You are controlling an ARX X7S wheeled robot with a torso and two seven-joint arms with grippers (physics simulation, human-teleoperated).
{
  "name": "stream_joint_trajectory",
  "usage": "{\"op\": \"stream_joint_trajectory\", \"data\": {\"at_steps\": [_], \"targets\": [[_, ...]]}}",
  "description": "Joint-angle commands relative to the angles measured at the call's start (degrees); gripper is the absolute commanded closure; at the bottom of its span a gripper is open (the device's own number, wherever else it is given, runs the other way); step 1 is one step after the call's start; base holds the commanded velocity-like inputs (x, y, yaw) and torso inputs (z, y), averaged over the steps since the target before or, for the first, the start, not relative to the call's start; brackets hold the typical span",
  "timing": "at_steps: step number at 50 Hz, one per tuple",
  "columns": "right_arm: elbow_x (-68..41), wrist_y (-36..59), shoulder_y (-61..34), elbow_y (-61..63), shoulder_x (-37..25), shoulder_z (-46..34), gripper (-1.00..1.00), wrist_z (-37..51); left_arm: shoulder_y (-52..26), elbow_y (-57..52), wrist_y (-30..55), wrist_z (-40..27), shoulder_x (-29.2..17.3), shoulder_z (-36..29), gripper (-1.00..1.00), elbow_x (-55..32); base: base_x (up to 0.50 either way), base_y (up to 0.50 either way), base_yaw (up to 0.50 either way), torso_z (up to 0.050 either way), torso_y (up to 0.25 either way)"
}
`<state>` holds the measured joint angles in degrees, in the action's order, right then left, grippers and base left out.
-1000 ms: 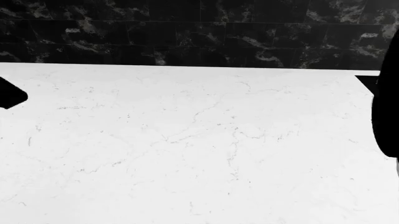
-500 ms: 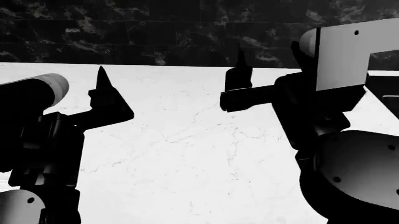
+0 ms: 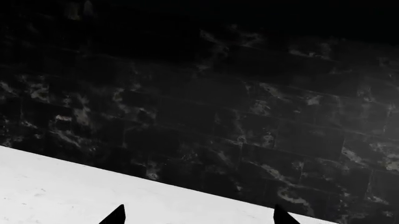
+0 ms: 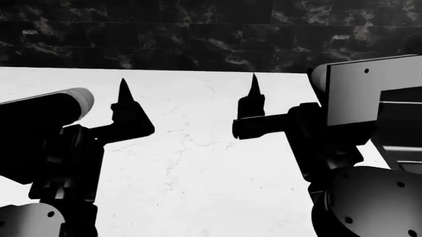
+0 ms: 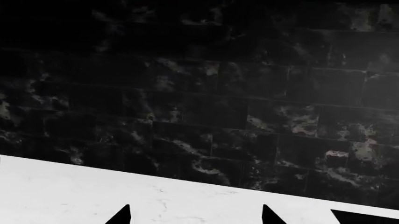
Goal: Pick and place the shaker into the drawer. Then close the cabinet.
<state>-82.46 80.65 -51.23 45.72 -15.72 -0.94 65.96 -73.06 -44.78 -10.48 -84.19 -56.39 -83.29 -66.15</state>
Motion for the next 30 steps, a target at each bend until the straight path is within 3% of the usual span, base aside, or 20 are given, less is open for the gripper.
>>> {"op": "stream_joint_trajectory", "data": {"at_steps": [1, 15, 30], "targets": [[1.4, -0.9, 0.7, 0.3, -0.3, -1.6, -1.0, -0.6, 1.5, 0.5, -1.5, 0.1, 0.1, -0.4, -1.0, 0.0, 0.05, -0.5, 0.0, 0.0, 0.0], [2.9, -2.2, 1.0, -0.1, -1.0, -3.5, -1.0, -1.7, 2.4, 1.1, -1.7, 0.4, 0.3, 0.0, -1.0, 0.2, 0.19, -0.49, 0.0, 0.0, 0.0], [2.8, -3.7, 1.5, -0.2, -1.6, -4.3, -1.0, -1.9, 2.9, 1.0, -1.5, 0.5, 0.4, 0.4, -1.0, 0.3, 0.02, -0.5, 0.0, 0.0, 0.0]]}}
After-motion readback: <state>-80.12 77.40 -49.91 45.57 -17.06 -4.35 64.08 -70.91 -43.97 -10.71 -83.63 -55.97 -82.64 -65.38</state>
